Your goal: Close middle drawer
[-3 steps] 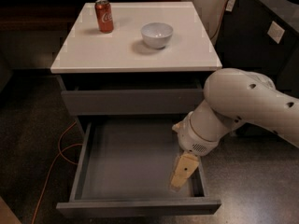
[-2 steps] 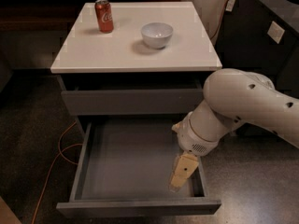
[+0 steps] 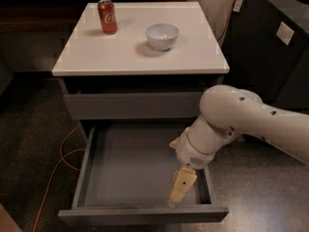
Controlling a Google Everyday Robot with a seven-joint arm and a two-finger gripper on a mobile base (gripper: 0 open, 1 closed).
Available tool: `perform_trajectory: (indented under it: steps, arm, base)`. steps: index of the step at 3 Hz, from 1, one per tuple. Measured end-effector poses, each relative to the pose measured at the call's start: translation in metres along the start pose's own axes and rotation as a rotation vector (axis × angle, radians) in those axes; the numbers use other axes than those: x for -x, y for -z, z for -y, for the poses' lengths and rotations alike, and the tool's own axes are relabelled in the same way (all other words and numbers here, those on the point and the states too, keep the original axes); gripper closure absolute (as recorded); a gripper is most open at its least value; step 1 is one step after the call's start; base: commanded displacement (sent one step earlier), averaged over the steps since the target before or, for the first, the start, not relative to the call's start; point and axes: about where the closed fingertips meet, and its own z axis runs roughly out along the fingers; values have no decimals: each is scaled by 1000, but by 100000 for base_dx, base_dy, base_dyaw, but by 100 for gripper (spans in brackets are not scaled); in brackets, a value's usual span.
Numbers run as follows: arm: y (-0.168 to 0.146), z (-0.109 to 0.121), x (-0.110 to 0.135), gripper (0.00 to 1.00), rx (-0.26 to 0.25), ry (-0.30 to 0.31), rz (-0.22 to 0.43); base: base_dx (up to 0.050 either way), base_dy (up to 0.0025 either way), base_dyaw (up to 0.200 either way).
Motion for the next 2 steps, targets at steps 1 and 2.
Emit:
perform_trajectory:
  steps: [1,2]
  arm:
    - [-32,2,-3,0,17,12,11]
    - [-89,0,-14,0,34,36,0]
  base:
    - [0,0,0]
    - [0,0,0]
